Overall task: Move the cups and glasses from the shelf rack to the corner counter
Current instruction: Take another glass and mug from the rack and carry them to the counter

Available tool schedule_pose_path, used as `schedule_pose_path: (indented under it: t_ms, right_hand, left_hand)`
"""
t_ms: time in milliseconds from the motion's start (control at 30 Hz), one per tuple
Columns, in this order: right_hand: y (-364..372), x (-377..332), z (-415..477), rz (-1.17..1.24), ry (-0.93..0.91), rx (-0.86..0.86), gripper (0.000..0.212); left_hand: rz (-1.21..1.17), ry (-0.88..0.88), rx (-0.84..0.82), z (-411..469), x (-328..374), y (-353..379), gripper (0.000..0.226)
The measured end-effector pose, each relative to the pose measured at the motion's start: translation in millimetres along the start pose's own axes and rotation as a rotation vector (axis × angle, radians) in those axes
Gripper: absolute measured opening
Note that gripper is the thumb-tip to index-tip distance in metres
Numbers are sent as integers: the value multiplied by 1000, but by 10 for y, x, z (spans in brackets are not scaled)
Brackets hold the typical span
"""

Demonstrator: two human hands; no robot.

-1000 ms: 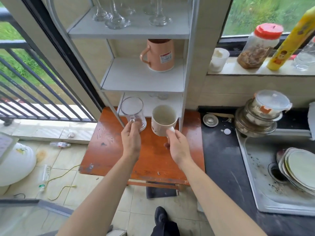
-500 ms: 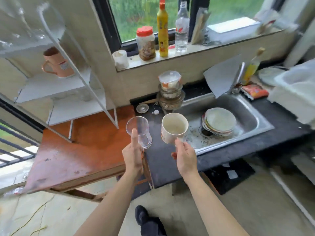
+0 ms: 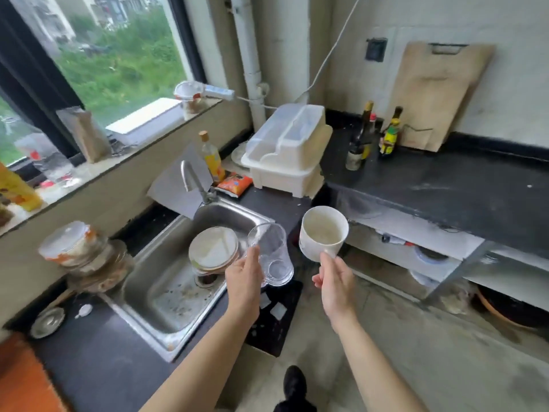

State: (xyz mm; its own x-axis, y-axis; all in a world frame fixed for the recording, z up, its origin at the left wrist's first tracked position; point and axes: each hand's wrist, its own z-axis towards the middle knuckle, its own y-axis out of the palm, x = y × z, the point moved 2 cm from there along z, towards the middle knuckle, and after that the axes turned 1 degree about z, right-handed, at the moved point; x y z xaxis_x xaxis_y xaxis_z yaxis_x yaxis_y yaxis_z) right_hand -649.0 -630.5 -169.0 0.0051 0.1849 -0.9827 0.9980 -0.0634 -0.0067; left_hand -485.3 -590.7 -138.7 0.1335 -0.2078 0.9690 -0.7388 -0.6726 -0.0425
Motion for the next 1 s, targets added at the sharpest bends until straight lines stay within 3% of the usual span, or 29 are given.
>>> schedule_pose_path:
  t_ms: [200, 400, 700, 1000]
  right_hand:
    - [-1006, -101, 905, 8, -32, 261, 38]
    - [-2093, -367, 1531, 7, -39, 550, 37]
    - [-3667, -606, 1551, 19, -42, 946, 32]
    - [-5129, -445, 2129, 150, -37, 1091, 47]
  left_hand:
    - [104, 68, -314, 239, -47, 1550, 61]
    - [147, 32, -581, 333, 98, 3144, 54]
    - [278, 59, -996, -412, 320, 5039, 33]
    - [400, 27, -1119, -1135, 17, 6686, 40]
